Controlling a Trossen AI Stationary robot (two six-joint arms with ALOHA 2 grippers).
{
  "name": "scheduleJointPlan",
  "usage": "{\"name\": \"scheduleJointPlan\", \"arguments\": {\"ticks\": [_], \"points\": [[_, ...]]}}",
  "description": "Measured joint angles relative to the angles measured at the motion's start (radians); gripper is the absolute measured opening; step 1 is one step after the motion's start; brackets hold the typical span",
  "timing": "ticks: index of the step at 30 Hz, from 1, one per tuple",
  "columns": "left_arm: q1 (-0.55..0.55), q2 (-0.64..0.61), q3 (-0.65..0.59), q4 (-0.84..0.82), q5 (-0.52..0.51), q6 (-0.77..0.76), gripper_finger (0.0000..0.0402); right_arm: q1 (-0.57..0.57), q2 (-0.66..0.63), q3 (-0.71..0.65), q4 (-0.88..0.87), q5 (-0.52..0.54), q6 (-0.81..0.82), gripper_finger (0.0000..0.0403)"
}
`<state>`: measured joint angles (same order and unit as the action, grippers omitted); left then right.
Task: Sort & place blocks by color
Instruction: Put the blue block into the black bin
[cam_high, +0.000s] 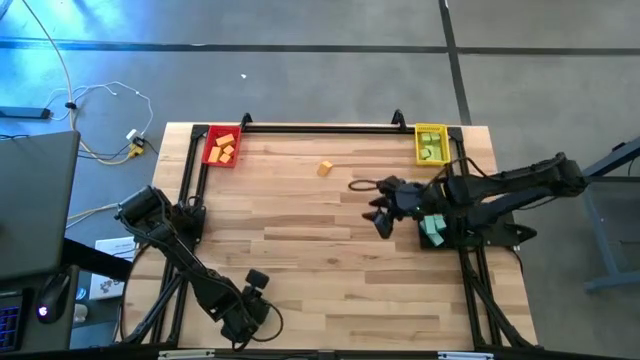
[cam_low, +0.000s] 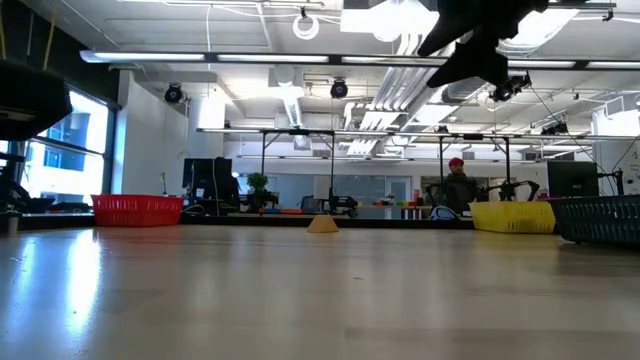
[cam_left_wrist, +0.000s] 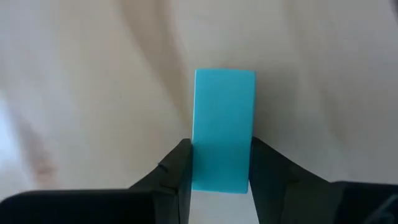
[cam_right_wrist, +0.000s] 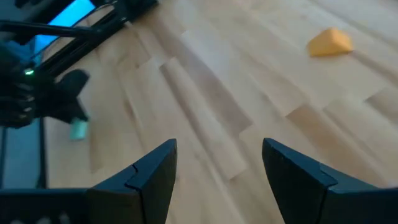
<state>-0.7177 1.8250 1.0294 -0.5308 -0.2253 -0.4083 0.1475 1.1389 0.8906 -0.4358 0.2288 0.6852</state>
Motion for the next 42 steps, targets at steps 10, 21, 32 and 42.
{"name": "scheduleJointPlan", "arguments": {"ticks": [10, 21, 32, 42], "points": [[0.066, 0.005, 0.034, 0.008, -0.264, -0.109, 0.0096, 0.15, 0.001, 0.0, 0.0, 0.122, 0.224, 0.0222], [0.172, 0.003, 0.165, 0.016, -0.586, -0.025, 0.0095, 0.246, 0.126, 0.0, 0.082, 0.207, 0.336, 0.0222], [0.25, 0.002, 0.194, 0.13, -0.685, 0.103, 0.0095, 0.262, 0.312, 0.0, 0.446, 0.214, 0.245, 0.0222], [0.297, 0.001, 0.194, 0.165, -0.713, 0.146, 0.0099, 0.262, 0.395, 0.0, 0.589, 0.282, 0.23, 0.0222]]}}
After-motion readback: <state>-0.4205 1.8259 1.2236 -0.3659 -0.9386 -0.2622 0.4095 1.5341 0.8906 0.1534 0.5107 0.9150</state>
